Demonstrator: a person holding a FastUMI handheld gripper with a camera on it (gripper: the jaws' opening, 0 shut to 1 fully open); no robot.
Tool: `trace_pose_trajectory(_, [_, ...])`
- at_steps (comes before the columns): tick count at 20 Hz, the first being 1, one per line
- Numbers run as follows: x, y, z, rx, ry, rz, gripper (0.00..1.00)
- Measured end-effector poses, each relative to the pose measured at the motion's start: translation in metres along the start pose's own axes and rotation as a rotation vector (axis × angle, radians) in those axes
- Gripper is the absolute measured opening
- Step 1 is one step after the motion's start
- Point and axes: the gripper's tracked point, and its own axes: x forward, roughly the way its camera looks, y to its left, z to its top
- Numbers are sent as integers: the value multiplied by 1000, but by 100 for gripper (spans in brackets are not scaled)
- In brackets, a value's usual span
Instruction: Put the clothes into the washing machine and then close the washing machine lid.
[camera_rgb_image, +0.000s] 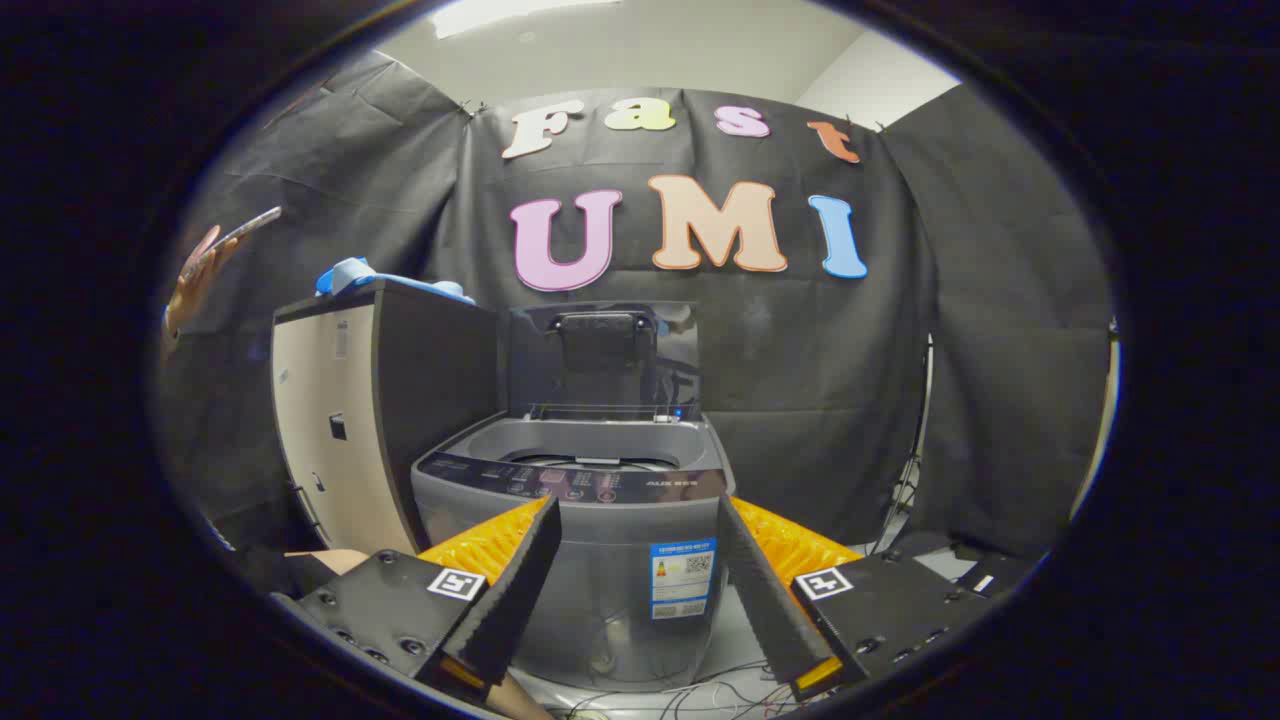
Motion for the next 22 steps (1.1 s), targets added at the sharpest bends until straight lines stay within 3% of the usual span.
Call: trace_pose_trajectory(22, [1, 0, 4, 49, -17, -29, 96])
